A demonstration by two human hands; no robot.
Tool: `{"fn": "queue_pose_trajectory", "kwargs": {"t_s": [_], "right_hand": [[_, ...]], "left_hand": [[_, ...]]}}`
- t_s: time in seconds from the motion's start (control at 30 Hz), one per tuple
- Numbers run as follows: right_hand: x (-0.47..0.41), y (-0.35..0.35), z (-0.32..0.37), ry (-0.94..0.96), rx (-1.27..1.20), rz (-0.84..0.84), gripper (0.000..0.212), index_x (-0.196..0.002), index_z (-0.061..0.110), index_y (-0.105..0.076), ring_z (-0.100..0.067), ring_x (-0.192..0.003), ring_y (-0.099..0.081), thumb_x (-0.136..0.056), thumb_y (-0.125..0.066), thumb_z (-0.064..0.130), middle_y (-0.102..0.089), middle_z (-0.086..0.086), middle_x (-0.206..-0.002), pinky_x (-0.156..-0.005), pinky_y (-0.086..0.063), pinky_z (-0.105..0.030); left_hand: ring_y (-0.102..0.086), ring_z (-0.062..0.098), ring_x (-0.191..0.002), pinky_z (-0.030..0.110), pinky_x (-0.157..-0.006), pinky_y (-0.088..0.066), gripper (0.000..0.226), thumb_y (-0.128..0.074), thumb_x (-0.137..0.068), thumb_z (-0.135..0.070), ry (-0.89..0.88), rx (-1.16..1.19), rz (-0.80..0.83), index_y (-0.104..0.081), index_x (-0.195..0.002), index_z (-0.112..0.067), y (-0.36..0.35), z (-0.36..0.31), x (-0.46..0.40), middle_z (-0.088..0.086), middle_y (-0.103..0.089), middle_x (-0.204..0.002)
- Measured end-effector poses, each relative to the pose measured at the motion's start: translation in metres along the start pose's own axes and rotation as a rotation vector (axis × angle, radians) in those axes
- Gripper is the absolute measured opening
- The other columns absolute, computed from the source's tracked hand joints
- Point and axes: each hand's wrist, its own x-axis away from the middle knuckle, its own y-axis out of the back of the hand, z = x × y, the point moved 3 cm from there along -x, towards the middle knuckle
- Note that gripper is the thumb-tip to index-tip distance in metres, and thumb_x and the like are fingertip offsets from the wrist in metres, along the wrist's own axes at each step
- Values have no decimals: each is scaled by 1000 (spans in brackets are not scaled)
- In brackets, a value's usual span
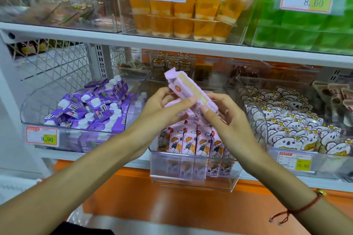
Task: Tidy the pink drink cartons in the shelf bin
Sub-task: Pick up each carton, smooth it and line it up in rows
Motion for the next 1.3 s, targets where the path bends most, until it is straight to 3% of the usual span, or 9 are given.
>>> {"fn": "queue_pose_trajectory", "kwargs": {"t_s": [0.2,0.4,0.5,0.67,0.8,0.9,1.03,1.17,1.3], "right_hand": [[-3,4,-15,-276,-212,63,24,-107,22,-65,-12,-87,-69,-99,-44,28,-73,1,-100,-83,-55,-29],[-3,12,-8,-95,-52,-29,31,-102,28,-67,-9,-94,-65,-74,-68,42,-70,5,-101,-79,-51,-16],[-5,14,-5,-20,-28,-51,11,-92,27,-69,-6,-94,-63,-83,-64,31,-70,7,-98,-78,-49,-13],[-9,15,-5,36,41,-67,13,-98,23,-68,-1,-91,-61,-93,-56,20,-68,5,-100,-76,-47,-10],[-19,20,-10,70,239,-146,17,-110,28,-61,3,-101,-57,-96,-54,21,-63,14,-108,-86,-44,-12],[-26,16,-21,54,511,-113,25,-121,21,-56,-9,-111,-53,-97,-51,15,-58,6,-120,-96,-43,-27],[-32,-7,-41,85,918,162,41,-138,12,-43,-23,-128,-39,-98,-44,22,-46,-6,-141,-104,-32,-32],[-36,-16,-51,54,1118,284,52,-149,19,-26,-18,-141,-22,-101,-32,39,-26,2,-156,-111,-21,-33],[-35,-17,-52,74,1179,336,47,-144,21,-37,-18,-134,-32,-101,-31,41,-40,3,-147,-107,-22,-32]], "left_hand": [[-65,13,-111,27,-85,-56,51,-64,-87,-20,-19,119,4,-49,-136,-22,5,-6,-4,-3,-67,-121],[-67,11,-105,28,-82,-58,42,-72,-82,-24,-111,-24,-135,-57,-121,-21,5,-9,1,-1,-68,-114],[-68,9,-101,28,-86,-56,42,-74,-80,-22,-127,-71,-173,-57,-118,-15,5,-11,1,-2,-69,-109],[-71,10,-91,22,-78,-58,39,-76,-77,-20,-117,-130,-108,-57,-110,-12,8,-18,0,-1,-70,-104],[-70,12,-95,27,-84,-57,42,-74,-80,-13,-209,-104,-303,-52,-116,-12,23,-23,-6,-4,-69,-104],[-67,12,-99,30,-90,-54,39,-70,-83,-7,-292,-107,-454,-54,-119,-11,34,-24,-9,-1,-67,-106],[-66,12,-95,24,-87,-53,29,-72,-82,-9,-363,-262,-440,-63,-110,-12,38,-19,-11,-1,-69,-99],[-65,6,-96,15,-84,-51,34,-73,-80,-7,-402,-322,-429,-63,-113,-12,39,-15,-12,-7,-67,-101],[-66,5,-92,12,-80,-50,36,-74,-80,-8,-401,-346,-394,-63,-114,-13,39,-8,-14,-8,-68,-101]]}}
